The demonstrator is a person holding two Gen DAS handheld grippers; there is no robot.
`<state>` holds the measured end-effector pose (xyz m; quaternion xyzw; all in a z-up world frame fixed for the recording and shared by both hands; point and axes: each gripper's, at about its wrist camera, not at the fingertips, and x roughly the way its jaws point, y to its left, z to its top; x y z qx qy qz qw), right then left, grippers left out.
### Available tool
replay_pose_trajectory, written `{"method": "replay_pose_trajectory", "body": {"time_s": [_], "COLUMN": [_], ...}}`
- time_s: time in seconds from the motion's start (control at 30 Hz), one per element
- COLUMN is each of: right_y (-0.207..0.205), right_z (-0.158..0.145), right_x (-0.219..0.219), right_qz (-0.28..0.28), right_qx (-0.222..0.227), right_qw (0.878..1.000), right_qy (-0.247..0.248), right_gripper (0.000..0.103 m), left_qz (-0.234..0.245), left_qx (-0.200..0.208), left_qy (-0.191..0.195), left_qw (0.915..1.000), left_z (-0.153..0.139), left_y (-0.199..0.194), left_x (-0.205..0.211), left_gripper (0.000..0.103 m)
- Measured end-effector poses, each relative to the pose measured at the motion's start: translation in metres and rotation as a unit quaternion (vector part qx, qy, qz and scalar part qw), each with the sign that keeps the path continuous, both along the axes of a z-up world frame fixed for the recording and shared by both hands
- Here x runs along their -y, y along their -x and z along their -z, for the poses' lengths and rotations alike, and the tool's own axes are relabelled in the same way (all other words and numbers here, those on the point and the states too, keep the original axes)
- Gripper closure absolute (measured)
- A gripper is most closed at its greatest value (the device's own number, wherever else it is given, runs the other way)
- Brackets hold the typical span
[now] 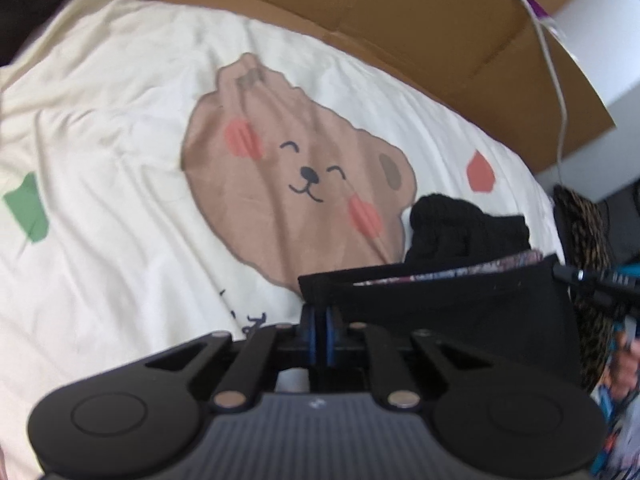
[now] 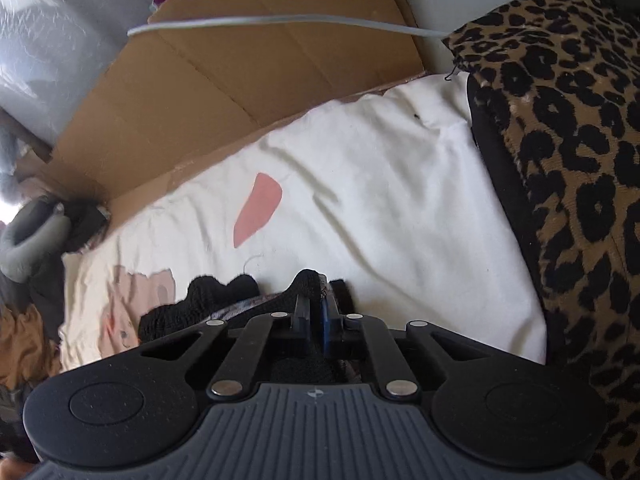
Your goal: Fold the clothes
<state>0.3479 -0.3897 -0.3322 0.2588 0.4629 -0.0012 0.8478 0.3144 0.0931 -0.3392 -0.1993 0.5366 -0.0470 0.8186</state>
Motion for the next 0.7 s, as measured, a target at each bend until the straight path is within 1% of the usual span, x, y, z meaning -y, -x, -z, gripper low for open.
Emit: {"method": "replay_pose_trajectory", "body": {"time_s": [0.07,0.13,0.3,0.43,0.57,0.63,0.7], "right_y": [-0.002,-0.005,-0.01,-0.007,0.002,0.003,0.004], "right_z": [-0.006,-0.013,-0.019,-0.006,0.014,0.02,0.022], "right_x": [-0.003,-0.002,0.0,0.0,0.006,0.004,0.002], "right_qz": [-0.006,-0.006,-0.033,-0.044,-0.028,-0.034,-0.042], "right_qx": [-0.002,-0.005,0.006,0.018,0.021,0.018,0.017], "right_qw": [1.0,0.999,0.998,0.997,0.999,0.998,0.998], "right_qy": [0.024,0.036,0.056,0.06,0.04,0.046,0.054], "right_gripper": [0.099,0.099,0.099,0.099,0.1,0.101,0.102], "left_qz": [0.0,0.001,-0.012,-0.019,-0.015,-0.006,-0.007], "left_qx": [-0.002,-0.004,0.001,0.005,0.01,0.018,0.022], "left_qy": [-0.01,-0.02,-0.02,-0.017,-0.013,-0.019,-0.013], "left_qw": [0.9999,0.9998,0.9997,0.9997,0.9997,0.9996,0.9996], "left_z": [-0.005,-0.009,-0.011,-0.009,-0.002,0.001,0.005], "left_y": [-0.001,-0.002,0.0,0.002,0.001,0.001,0.003], "left_x": [0.003,0.004,0.001,-0.001,-0.002,0.0,-0.001], "left_gripper": [0.098,0.098,0.098,0.098,0.098,0.098,0.098]}}
